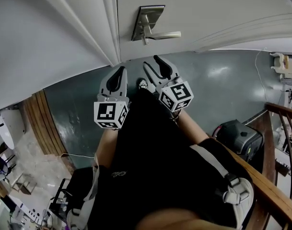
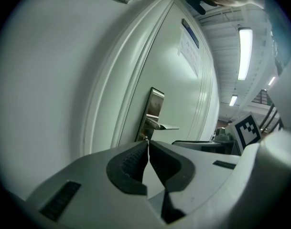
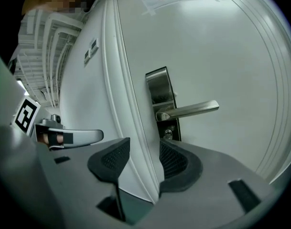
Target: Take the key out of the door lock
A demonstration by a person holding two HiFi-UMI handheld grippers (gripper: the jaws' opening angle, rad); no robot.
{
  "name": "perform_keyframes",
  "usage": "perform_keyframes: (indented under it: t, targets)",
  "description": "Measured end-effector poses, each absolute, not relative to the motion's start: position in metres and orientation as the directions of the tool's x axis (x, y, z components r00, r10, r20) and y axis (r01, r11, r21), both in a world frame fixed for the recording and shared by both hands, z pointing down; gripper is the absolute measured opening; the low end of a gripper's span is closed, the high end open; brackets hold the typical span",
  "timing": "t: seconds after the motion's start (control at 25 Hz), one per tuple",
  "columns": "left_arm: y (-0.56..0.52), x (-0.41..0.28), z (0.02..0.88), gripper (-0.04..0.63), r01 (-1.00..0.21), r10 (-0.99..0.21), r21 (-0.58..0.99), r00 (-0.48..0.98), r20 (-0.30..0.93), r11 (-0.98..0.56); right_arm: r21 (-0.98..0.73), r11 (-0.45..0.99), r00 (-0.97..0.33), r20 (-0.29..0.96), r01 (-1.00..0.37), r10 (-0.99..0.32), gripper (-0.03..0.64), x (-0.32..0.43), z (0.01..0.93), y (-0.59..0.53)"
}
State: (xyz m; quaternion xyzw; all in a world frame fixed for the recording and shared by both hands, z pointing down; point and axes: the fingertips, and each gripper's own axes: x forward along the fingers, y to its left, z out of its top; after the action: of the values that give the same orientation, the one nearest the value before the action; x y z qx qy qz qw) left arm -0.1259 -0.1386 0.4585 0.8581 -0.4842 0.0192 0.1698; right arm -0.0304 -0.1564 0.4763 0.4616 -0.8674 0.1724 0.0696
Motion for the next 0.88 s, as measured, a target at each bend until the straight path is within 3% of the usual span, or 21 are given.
perform_keyframes:
  t: [0.88]
  targets:
    - [-0.195, -0.126, 0.498, 0.028, -0.897, -0.857, 0.248, 0.430, 0.284, -0.367, -0.470, 0.456, -0.622, 0.298, -0.756, -0.724, 0.195, -0.026, 0.519, -0.231]
